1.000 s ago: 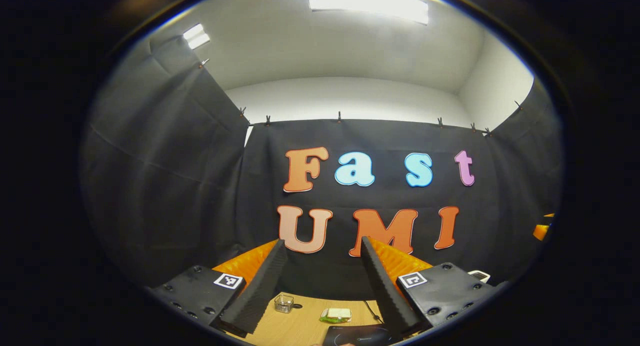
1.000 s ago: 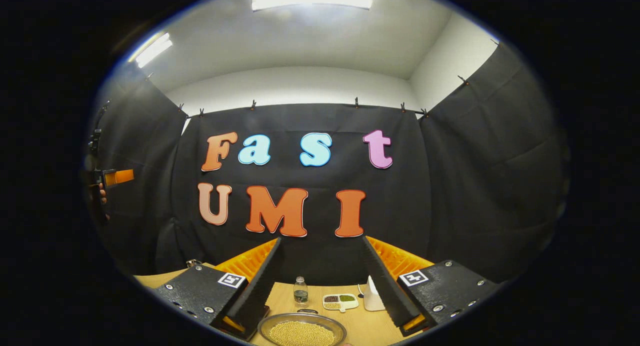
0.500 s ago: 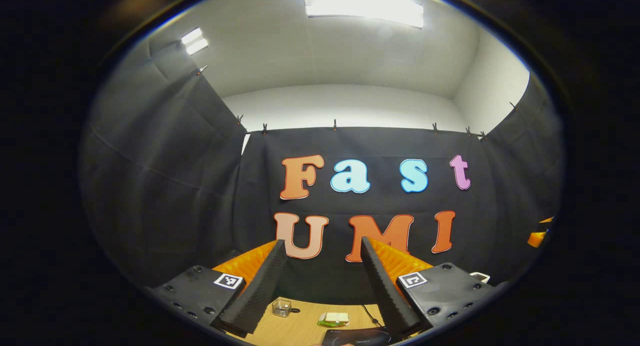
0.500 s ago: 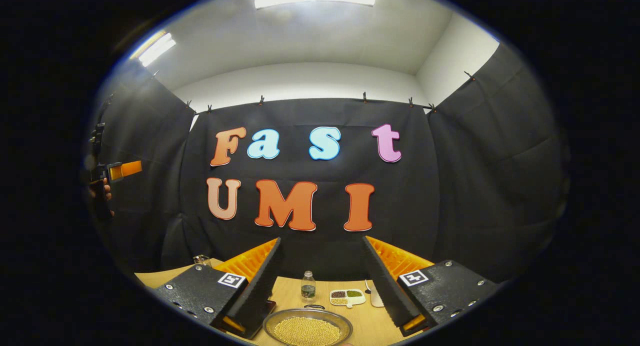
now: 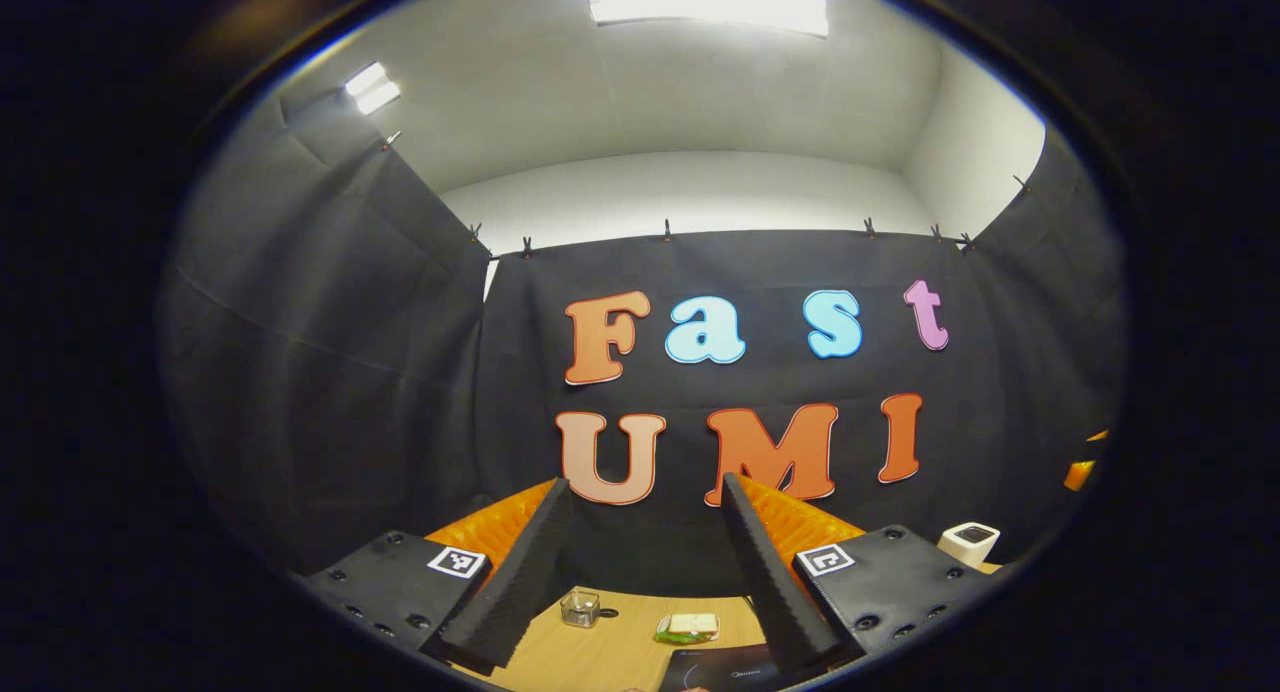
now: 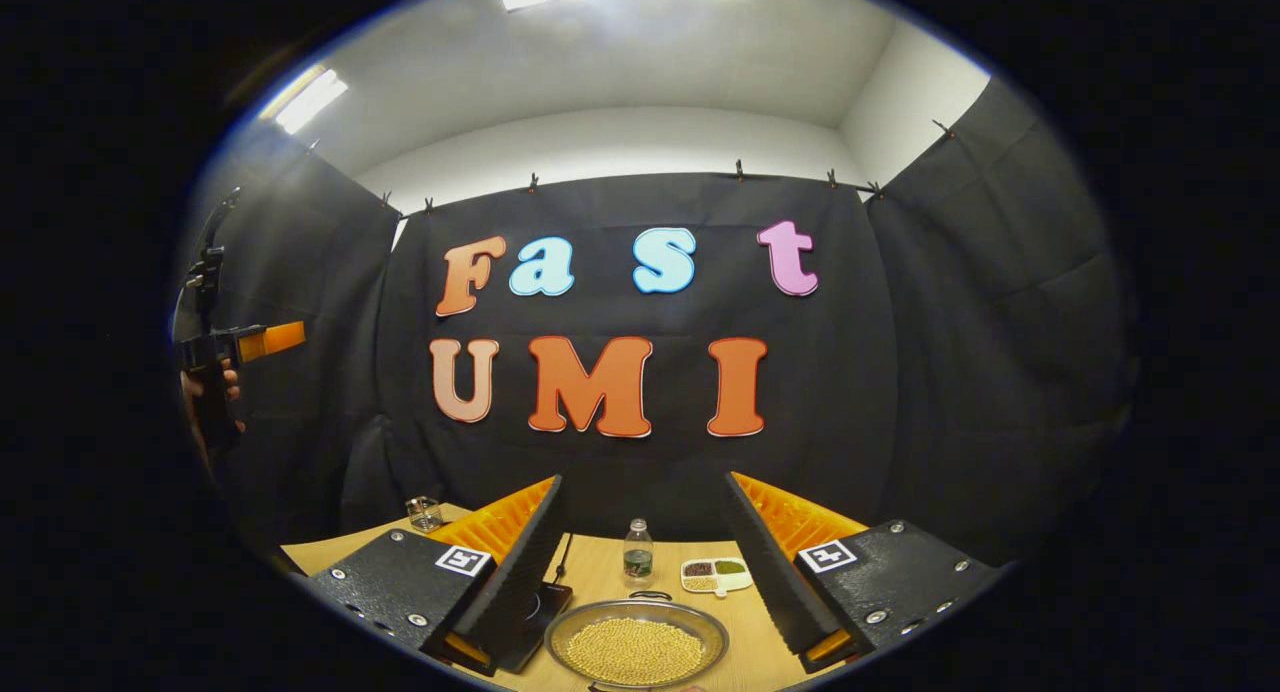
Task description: First push the handle of the pot to place it horizontally, then grasp the pot with both hands and set it on the induction cooktop.
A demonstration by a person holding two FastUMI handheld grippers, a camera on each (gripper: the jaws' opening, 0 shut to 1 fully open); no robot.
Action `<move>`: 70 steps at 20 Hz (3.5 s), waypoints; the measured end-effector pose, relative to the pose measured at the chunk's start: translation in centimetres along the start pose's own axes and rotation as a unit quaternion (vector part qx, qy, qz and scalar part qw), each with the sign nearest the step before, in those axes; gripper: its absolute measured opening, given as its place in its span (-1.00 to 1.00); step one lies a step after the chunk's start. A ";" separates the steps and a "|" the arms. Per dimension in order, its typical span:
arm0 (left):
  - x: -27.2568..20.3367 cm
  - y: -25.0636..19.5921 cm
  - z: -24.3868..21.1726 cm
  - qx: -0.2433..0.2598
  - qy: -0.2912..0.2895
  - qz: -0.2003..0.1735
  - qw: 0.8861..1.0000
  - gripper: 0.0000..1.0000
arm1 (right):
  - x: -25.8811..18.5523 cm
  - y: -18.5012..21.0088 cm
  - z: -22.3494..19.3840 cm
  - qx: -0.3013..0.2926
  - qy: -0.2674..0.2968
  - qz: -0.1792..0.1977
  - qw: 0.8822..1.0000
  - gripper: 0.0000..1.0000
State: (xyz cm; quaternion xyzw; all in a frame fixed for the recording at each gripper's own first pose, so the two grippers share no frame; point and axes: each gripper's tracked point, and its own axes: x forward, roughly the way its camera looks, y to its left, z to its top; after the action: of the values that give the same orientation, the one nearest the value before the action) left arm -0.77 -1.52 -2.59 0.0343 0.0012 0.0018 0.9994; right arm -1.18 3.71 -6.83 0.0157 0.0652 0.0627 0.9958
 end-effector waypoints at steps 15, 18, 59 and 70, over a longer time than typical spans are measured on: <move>0.3 0.9 -4.1 0.016 0.042 0.008 0.999 0.96 | -0.5 6.6 -19.1 0.063 0.265 0.089 0.958 0.87; 0.5 1.2 -4.9 0.025 0.057 0.012 0.998 0.96 | -1.5 8.3 -23.3 0.077 0.333 0.107 0.934 0.76; 1.5 -0.2 -11.2 0.036 0.123 -0.010 0.992 0.95 | -4.8 6.3 -40.2 0.120 0.562 0.032 0.818 -0.99; 2.0 -1.4 -13.1 0.027 0.140 -0.020 0.990 0.95 | -4.6 1.1 -40.9 0.115 0.567 -0.009 0.815 -0.99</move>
State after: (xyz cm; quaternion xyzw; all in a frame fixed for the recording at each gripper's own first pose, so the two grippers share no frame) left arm 1.19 -2.00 -15.79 0.0607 0.1414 -0.0133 0.9880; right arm -11.19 5.21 -46.77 0.0914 0.6256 0.0434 0.7736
